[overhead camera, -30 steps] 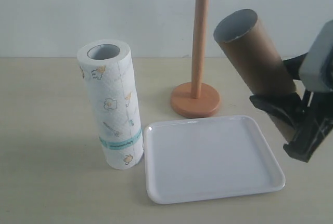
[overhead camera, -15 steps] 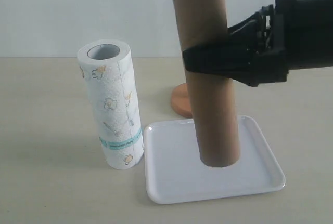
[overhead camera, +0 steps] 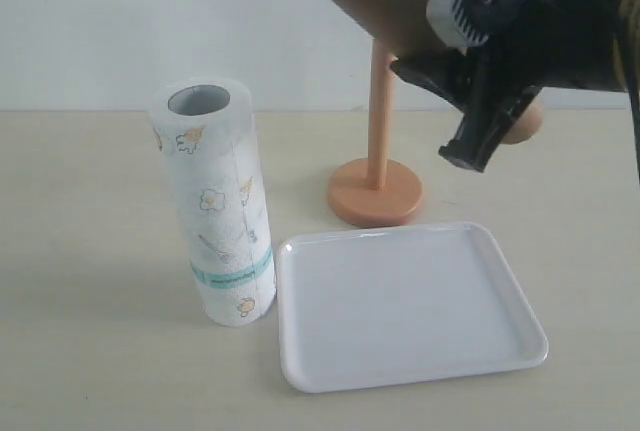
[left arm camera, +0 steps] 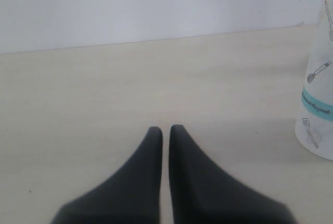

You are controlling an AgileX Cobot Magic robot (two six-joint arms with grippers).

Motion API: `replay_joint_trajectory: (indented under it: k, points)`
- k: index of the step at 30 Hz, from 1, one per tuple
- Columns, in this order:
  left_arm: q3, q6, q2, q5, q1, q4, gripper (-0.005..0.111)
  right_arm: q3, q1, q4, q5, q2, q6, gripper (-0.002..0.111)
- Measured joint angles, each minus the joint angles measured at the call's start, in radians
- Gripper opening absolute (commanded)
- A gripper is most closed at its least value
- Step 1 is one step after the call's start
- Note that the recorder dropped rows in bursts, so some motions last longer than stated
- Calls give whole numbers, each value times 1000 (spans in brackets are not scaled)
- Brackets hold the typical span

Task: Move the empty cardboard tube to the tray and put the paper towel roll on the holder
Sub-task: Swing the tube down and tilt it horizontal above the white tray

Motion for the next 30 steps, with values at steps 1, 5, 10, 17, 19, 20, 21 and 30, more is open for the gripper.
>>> replay_joint_trajectory:
  k: [1,5,10,17,19,20,21,30]
  points:
    - [0,0,0,0,0,0,4,11,0,0,16,-5,-45,0]
    - [0,0,0,0,0,0,4,90,0,0,42,-37,-218,0]
    - [0,0,0,0,0,0,4,210,2,0,175,-78,-333,0]
    - [0,0,0,0,0,0,4,230,2,403,717,-33,-427,0]
    - [0,0,0,0,0,0,4,168,2,604,856,2,-526,0]
    - [0,0,0,0,0,0,4,136,2,686,917,18,-575,0]
    - [0,0,0,0,0,0,4,88,2,801,972,46,-662,0]
    - [0,0,0,0,0,0,4,-69,2,1475,943,134,-1640,0]
